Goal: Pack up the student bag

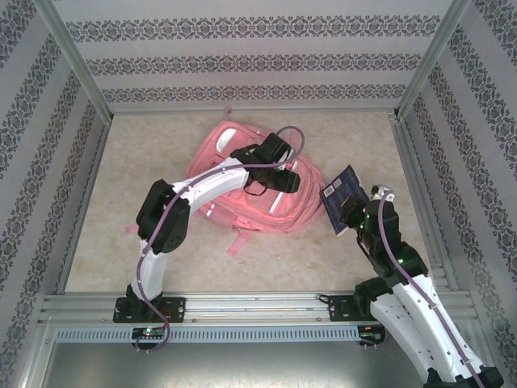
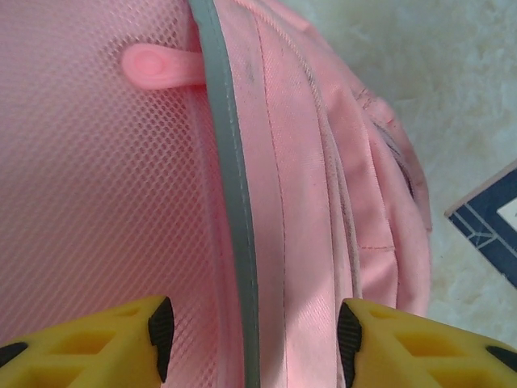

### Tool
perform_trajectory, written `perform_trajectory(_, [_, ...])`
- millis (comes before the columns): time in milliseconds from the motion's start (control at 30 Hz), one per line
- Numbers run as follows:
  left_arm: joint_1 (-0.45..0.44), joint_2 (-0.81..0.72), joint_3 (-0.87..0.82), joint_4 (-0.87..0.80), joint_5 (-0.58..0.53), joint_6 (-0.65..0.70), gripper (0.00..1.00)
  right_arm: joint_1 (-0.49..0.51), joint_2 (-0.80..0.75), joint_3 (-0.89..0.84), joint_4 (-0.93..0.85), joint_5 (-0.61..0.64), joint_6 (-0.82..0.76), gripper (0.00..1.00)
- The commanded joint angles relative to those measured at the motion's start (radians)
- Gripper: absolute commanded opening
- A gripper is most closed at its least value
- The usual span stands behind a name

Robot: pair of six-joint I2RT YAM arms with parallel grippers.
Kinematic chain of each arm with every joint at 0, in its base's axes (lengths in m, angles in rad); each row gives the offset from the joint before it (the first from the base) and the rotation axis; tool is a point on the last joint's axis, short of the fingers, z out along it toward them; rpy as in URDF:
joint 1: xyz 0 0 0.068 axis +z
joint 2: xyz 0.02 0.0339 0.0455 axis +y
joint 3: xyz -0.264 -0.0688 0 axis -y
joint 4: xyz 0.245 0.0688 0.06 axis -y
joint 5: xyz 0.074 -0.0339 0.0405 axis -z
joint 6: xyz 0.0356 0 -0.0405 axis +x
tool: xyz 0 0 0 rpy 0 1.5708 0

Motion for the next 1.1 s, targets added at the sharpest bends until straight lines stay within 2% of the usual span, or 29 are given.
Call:
perform_trajectory(0, [-0.009,0.028,0.053,-0.044,0.056,0.014,0.53,-0.021,-0.015,-0.025,0.039,-0.059,-0.021,0.00])
perform_trajectory(100, [-0.010,0.050,0.059,-0.026,0.104,0.002,0.33,-0.039,-0.020,-0.042,0.062,-0.086,-0.019,0.00])
perform_trajectory(167, [-0.011,0.053,0.063,-0.027,0.114,-0.002,0.14,-0.050,-0.024,-0.044,0.065,-0.094,-0.018,0.00])
perform_trajectory(233, [-0.008,0.042,0.073,-0.050,0.112,0.009,0.00,-0.060,-0.031,-0.040,0.061,-0.104,-0.019,0.00])
perform_trajectory(367, [0.023,-0.051,0.071,-0.104,0.086,0.029,0.00,-0.067,-0.067,-0.016,0.033,-0.090,-0.021,0.00])
perform_trajectory(633, [0.139,-0.293,0.045,-0.145,0.138,0.013,0.00,-0.067,-0.104,0.014,0.008,-0.112,0.020,0.00])
perform_trajectory(800, [0.191,-0.374,0.051,-0.153,0.197,-0.003,0.00,-0.063,-0.071,0.008,0.083,-0.261,0.059,0.00])
perform_trajectory(900, [0.218,-0.392,0.058,-0.160,0.235,-0.012,0.00,-0.064,-0.024,-0.011,0.178,-0.406,0.150,0.00])
perform_trajectory(967, [0.234,-0.399,0.058,-0.151,0.272,-0.023,0.00,-0.065,0.013,-0.044,0.307,-0.522,0.247,0.00])
perform_trajectory(1067, [0.245,-0.400,0.060,-0.139,0.306,-0.032,0.00,-0.063,0.056,-0.110,0.537,-0.610,0.399,0.00])
